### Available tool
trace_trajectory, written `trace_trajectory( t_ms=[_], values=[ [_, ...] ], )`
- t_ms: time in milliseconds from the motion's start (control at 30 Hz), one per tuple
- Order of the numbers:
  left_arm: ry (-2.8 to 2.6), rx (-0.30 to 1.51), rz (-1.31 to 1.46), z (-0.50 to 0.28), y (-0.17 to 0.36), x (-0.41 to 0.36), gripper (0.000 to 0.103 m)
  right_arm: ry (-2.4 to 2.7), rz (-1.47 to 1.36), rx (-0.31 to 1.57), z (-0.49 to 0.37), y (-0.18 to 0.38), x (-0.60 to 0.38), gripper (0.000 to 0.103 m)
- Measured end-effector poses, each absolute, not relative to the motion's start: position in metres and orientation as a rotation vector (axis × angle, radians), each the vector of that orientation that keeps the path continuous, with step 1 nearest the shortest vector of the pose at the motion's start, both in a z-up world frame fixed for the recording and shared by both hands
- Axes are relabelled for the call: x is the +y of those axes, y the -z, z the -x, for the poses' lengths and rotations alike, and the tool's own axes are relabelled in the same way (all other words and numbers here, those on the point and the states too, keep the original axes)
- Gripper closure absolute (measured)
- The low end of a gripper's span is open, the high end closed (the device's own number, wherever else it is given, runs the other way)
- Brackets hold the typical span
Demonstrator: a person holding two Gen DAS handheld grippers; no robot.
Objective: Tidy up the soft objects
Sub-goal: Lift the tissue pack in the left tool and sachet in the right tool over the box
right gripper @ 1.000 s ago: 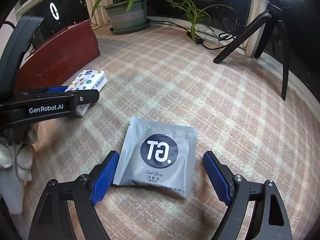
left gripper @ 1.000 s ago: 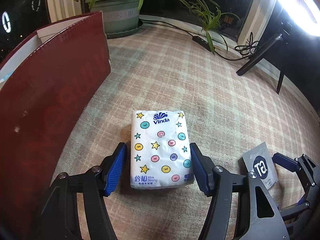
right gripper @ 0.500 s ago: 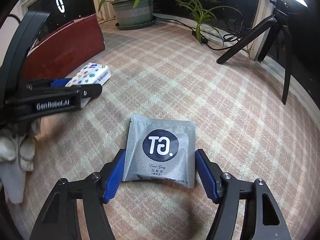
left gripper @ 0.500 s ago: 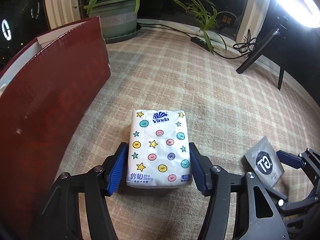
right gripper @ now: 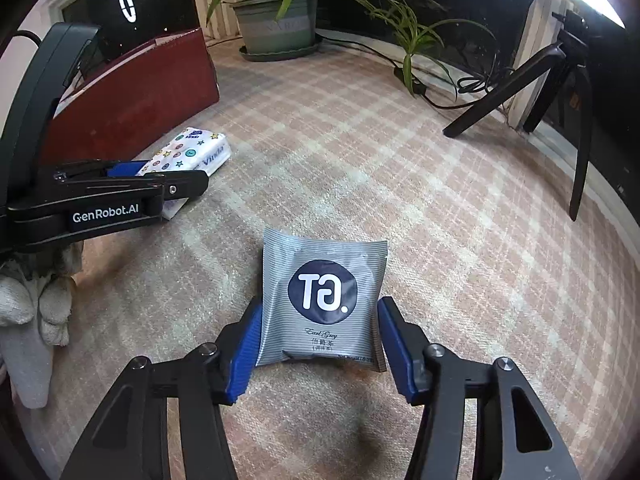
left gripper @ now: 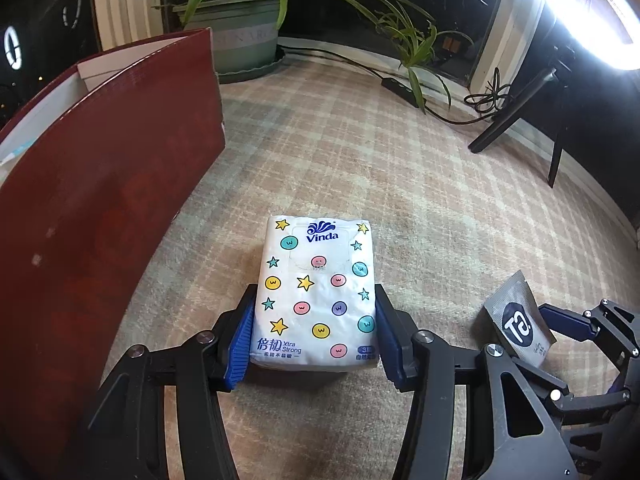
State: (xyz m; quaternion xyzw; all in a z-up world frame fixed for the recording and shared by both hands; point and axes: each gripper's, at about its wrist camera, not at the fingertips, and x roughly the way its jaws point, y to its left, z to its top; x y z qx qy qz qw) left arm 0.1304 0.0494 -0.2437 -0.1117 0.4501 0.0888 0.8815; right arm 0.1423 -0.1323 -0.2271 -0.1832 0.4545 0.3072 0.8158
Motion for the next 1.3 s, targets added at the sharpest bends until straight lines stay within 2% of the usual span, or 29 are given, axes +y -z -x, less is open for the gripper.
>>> trace_trajectory(
  t_ms=[567,867,1067,1300],
  values=[
    [-0.135,0.887,0.261,-0.107,0.212,0.05,0.051,-0.657,0.364,0.894,-0.134,0.201,-0.14,0.053],
    [-0.107,0.801,0.239,-0.078,0.154,0.062,0.051,-0.716,0.337,0.822,-0.131,0.157,-0.12,0.053],
    [-0.138,0.749,0.23,-0.048,0.112,0.094,0.051,-0.782,0.323,0.769,-0.136,0.127,-0.097,0.053],
    [-0.183,0.744,0.247,-0.033,0.089,0.14,0.051,-0.885,0.334,0.719,-0.143,0.099,-0.048,0.053]
  ],
)
